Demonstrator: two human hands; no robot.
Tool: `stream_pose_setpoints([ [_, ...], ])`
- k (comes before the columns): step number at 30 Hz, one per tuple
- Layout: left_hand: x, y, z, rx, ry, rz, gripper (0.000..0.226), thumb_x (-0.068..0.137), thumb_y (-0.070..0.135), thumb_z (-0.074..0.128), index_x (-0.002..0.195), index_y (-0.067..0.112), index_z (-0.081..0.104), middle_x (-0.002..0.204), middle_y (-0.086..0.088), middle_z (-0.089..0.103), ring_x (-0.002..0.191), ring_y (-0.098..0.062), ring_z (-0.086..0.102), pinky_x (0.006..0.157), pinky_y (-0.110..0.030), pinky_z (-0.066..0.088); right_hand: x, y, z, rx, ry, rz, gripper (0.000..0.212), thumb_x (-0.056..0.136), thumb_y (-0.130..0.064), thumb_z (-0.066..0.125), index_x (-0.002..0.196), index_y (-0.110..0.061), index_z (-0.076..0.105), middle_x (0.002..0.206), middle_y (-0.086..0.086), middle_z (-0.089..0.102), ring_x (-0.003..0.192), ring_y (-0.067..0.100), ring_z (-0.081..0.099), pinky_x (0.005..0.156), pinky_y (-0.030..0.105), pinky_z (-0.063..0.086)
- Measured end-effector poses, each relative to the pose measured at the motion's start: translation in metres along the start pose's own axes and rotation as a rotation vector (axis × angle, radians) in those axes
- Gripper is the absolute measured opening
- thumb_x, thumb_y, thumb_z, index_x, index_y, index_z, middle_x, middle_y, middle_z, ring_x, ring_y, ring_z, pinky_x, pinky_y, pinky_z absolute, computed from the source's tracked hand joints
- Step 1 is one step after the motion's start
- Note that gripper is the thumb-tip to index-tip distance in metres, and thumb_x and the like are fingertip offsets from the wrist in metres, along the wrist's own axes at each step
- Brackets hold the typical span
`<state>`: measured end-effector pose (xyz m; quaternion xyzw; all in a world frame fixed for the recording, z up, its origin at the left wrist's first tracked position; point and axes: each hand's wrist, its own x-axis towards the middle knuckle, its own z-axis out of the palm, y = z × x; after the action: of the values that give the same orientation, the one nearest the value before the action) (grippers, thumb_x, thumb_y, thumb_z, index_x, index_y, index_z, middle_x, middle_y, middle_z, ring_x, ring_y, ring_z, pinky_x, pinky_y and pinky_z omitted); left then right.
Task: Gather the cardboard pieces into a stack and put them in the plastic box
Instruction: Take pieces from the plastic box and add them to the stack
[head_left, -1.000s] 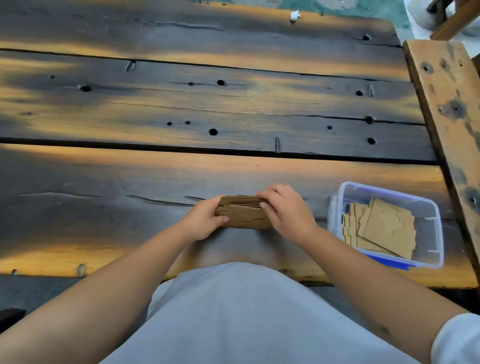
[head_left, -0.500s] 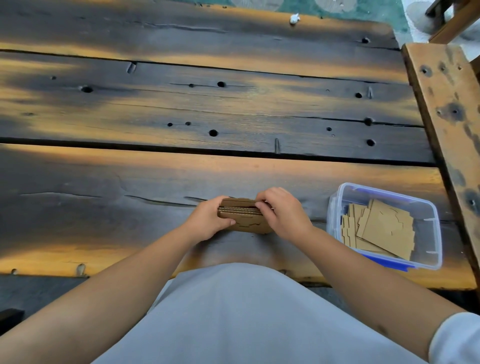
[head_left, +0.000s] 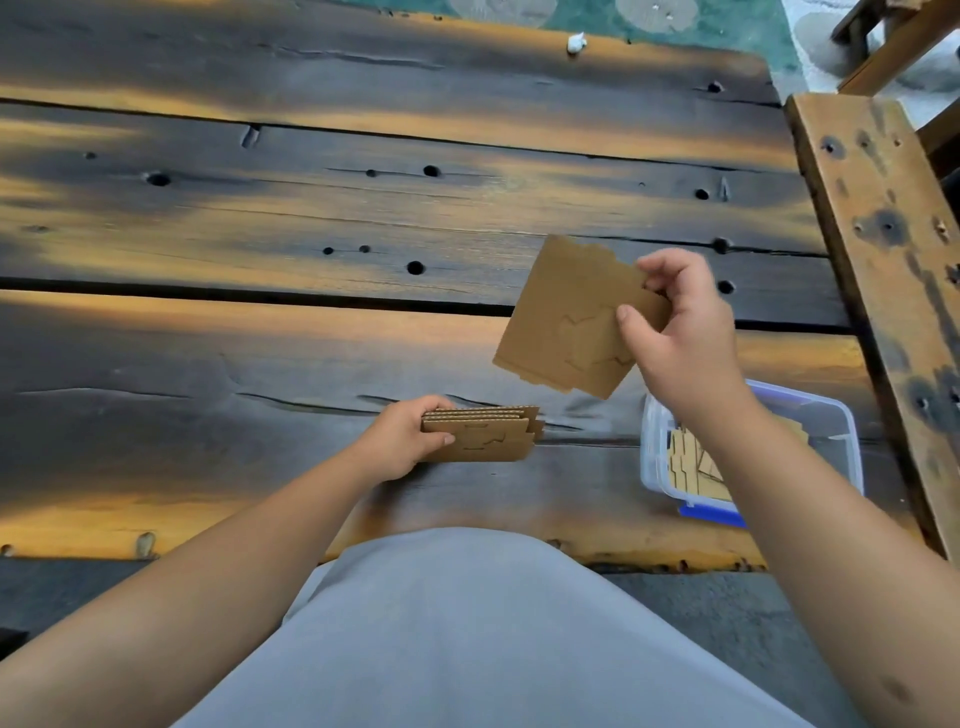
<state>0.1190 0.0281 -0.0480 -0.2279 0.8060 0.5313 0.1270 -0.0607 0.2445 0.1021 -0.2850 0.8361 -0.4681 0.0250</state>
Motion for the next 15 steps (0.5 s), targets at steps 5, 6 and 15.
stream_pose_setpoints([
  [5,0.001,0.000,-0.004,0.086,-0.039,0.014,0.018,0.087,0.012,0.068,0.098,0.023,0.059,0.077,0.010,0.063,0.065,-0.001,0.053,0.058,-0.012,0.040,-0.015,0.000,0.013,-0.214,-0.487,-0.425,0.035,0.079,0.003,0.068,0.113,-0.007,0.068,0.096,0.007,0.062,0.088,0.014,0.055,0.079,0.021,0.039],
  [6,0.001,0.000,-0.004,0.092,-0.039,0.012,0.019,0.087,0.011,0.068,0.097,0.023,0.058,0.078,0.009,0.062,0.067,-0.005,0.053,0.059,-0.013,0.040,-0.021,0.002,0.023,-0.222,-0.595,-0.432,0.037,0.080,0.003,0.068,0.115,-0.008,0.067,0.096,0.010,0.065,0.088,0.019,0.060,0.079,0.022,0.040],
  [15,0.000,0.004,-0.012,0.186,-0.156,0.034,0.033,0.085,0.005,0.065,0.113,0.021,0.056,0.096,0.001,0.065,0.078,-0.009,0.057,0.063,-0.008,0.041,-0.059,0.022,0.114,-0.516,-0.756,-0.378,0.030,0.081,-0.001,0.058,0.105,-0.014,0.047,0.098,0.011,0.053,0.089,0.032,0.052,0.058,0.040,0.042],
])
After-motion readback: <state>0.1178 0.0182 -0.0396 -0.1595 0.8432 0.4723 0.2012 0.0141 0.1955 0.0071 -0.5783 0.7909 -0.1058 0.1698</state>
